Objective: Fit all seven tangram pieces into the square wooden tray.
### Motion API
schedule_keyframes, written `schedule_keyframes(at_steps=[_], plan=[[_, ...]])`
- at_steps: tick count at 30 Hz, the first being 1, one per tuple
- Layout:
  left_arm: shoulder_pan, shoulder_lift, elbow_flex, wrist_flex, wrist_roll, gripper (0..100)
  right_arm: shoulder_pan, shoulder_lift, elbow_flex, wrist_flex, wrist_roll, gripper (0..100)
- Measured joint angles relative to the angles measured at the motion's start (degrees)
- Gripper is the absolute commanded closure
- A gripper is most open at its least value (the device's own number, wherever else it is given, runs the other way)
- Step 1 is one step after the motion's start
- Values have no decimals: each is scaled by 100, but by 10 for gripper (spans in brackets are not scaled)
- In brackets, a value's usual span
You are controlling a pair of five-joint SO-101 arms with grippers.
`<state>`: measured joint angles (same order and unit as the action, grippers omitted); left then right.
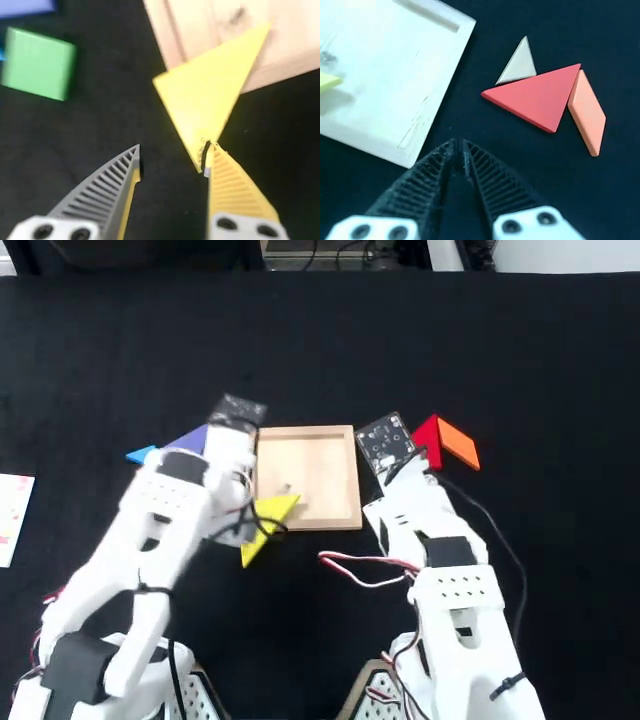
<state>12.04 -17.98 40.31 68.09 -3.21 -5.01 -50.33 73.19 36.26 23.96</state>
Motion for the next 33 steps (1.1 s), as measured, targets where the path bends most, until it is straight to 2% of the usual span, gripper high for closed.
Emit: schedule_keyframes(at_steps=[6, 21, 33], plan=[[325, 0, 431, -695, 615, 783, -18, 0, 18, -97, 0, 987], [527, -18, 1231, -1582, 703, 782, -9, 0, 18, -97, 0, 987], [527, -18, 1108, -1960, -571, 782, -9, 0, 18, -97, 0, 987]])
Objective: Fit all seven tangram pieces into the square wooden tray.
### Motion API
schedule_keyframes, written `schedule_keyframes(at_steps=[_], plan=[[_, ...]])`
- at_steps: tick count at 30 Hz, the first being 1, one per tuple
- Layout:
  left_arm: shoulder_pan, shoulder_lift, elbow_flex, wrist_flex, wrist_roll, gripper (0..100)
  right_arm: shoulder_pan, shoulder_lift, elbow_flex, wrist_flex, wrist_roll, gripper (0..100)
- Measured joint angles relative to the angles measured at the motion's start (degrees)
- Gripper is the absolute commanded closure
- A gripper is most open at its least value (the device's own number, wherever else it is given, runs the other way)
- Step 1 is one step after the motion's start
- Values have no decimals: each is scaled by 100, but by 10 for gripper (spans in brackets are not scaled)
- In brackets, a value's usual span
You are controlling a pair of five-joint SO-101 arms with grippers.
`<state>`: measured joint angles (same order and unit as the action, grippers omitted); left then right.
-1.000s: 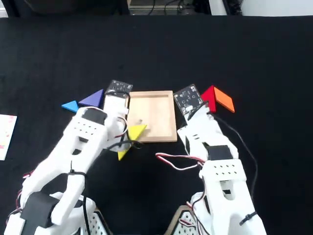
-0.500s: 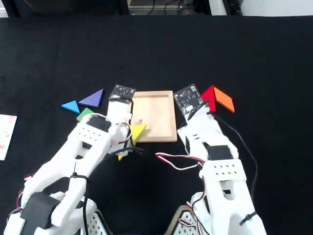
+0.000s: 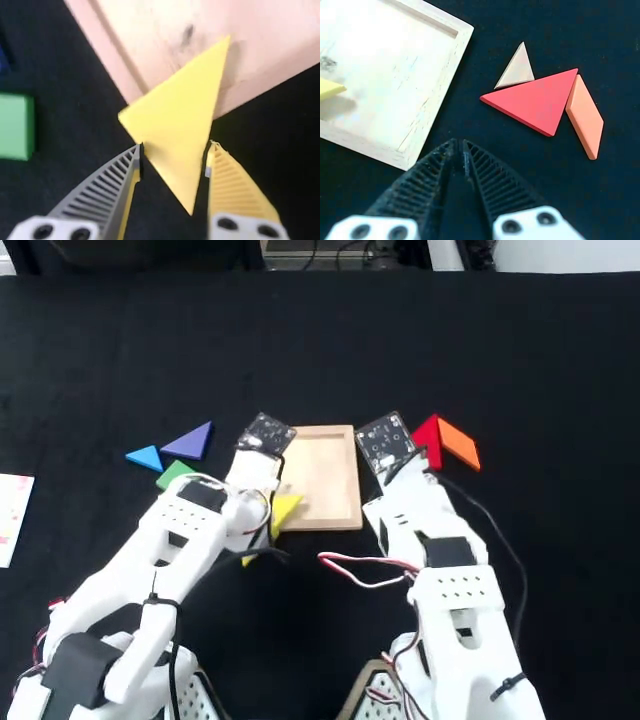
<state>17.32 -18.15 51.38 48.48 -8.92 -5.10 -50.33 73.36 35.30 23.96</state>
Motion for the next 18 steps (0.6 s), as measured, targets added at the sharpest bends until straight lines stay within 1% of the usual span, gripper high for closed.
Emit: schedule_keyframes(at_steps=[3, 8, 11, 13, 18], plan=[[0, 132, -62, -281, -211, 782, 0, 0, 0, 0, 0, 987], [0, 879, -519, -527, -316, 782, 0, 0, 0, 0, 0, 987], [-18, 1451, -1099, -527, -316, 782, 0, 0, 0, 0, 0, 987], [-26, 1767, -1503, -334, -316, 782, 0, 0, 0, 0, 0, 987], [62, 2312, -2251, -202, -325, 782, 0, 0, 0, 0, 0, 987]])
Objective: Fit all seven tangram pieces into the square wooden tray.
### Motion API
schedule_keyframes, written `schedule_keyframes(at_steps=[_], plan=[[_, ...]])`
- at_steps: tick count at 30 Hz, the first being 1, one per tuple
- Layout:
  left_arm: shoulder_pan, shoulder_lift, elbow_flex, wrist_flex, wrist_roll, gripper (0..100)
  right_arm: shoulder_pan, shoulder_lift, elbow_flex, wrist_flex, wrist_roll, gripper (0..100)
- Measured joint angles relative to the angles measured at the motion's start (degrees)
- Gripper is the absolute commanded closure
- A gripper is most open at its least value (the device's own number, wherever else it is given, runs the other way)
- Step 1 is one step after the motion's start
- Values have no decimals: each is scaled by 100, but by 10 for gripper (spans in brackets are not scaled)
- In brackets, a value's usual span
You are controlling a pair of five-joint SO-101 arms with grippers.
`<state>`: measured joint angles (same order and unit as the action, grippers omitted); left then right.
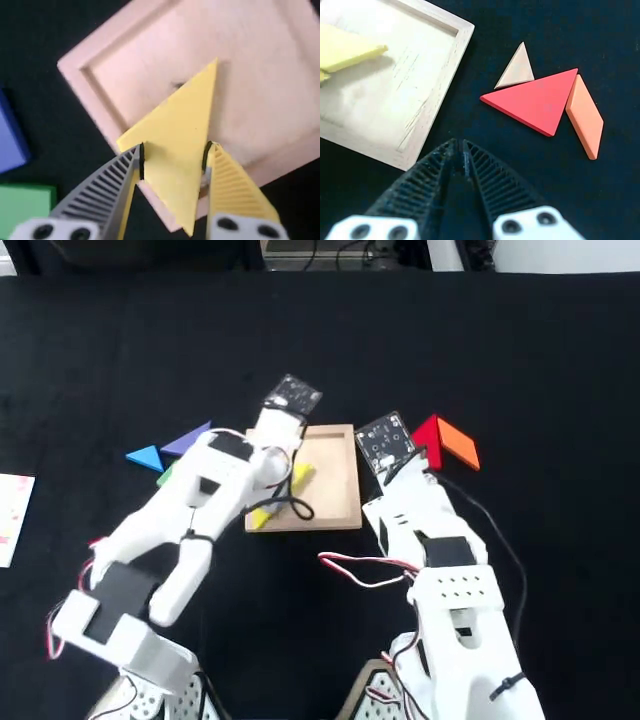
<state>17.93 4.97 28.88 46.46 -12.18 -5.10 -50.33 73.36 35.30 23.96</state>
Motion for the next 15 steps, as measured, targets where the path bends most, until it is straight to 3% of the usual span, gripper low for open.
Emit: schedule_keyframes(at_steps=[8, 15], plan=[[651, 193, -167, 158, -457, 782, 44, 0, 0, 0, 0, 987], [791, 220, -536, 870, -1011, 784, 774, 0, 0, -527, -422, 987]])
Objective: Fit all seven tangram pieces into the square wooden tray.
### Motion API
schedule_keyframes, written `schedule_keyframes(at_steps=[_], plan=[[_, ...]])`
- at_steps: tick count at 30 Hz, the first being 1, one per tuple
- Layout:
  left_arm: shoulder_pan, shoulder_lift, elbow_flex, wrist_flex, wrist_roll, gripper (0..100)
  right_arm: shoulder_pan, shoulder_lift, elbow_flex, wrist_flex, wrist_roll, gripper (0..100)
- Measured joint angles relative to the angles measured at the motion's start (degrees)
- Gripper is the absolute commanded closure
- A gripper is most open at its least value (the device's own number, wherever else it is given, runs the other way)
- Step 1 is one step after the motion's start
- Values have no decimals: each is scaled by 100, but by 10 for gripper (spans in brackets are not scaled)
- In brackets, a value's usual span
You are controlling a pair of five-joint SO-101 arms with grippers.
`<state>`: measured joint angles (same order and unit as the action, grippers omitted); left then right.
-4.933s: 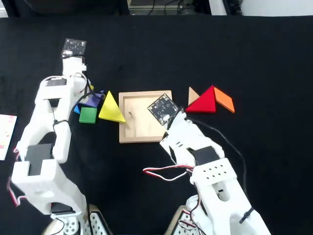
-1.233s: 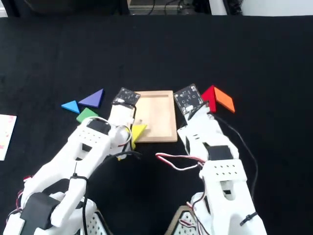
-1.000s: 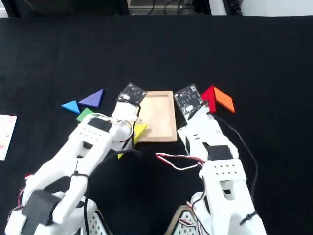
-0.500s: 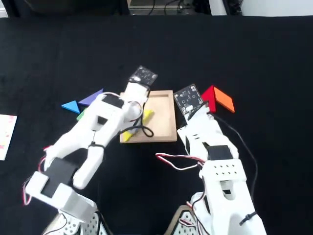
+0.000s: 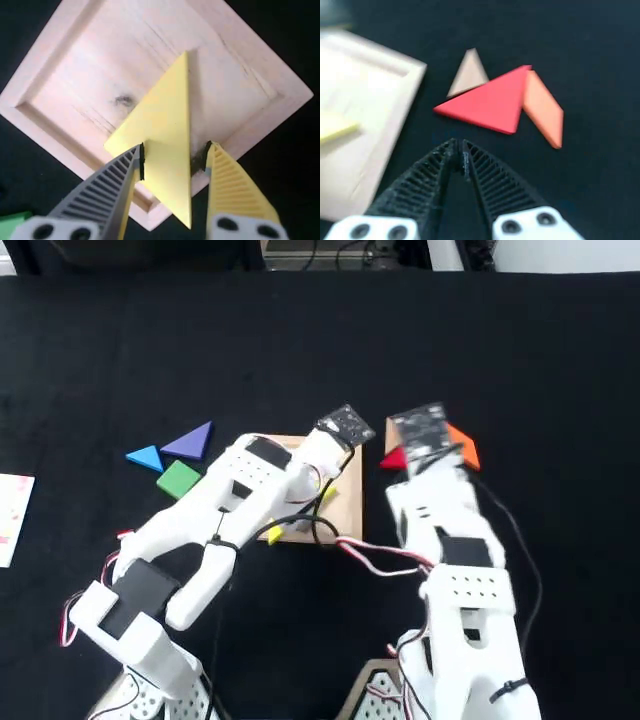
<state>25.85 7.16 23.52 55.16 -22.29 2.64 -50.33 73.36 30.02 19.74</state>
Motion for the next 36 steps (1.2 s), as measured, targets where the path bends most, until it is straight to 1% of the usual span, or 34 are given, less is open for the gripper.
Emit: schedule_keyframes(at_steps=[4, 9, 12, 14, 15, 17, 19, 20, 22, 24, 27, 33, 36], plan=[[-53, 0, -501, 431, -53, 787, 527, 0, 0, -246, -615, 987], [-167, 0, -1565, 1204, 44, 787, 1002, 0, 0, -404, -1213, 987], [-264, 0, -2127, 1662, 211, 788, 1196, 0, 0, -404, -1310, 987], [-431, 35, -2251, 1943, 246, 795, 1204, 0, 0, -404, -1327, 987], [-527, 44, -2242, 2013, 273, 816, 1204, 0, 0, -404, -1327, 987], [-756, 44, -2031, 1960, 281, 883, 1204, 0, 0, -404, -1345, 987], [-1011, 44, -1670, 1653, 281, 966, 1204, 0, 0, -404, -1345, 987], [-1125, 44, -1486, 1486, 281, 977, 1204, 0, 0, -404, -1345, 987], [-1213, 44, -1187, 1222, 281, 954, 1204, 0, 0, -404, -1345, 987], [-1196, 44, -985, 1134, 281, 973, 1204, 0, 0, -404, -1345, 987], [-1169, 44, -712, 1073, 273, 970, 1204, 0, 0, -404, -1345, 987], [-905, 44, -484, 1029, 281, 970, 1204, 0, 0, -404, -1345, 987], [-756, 44, -316, 721, 281, 970, 1204, 0, 0, -404, -1345, 987]])
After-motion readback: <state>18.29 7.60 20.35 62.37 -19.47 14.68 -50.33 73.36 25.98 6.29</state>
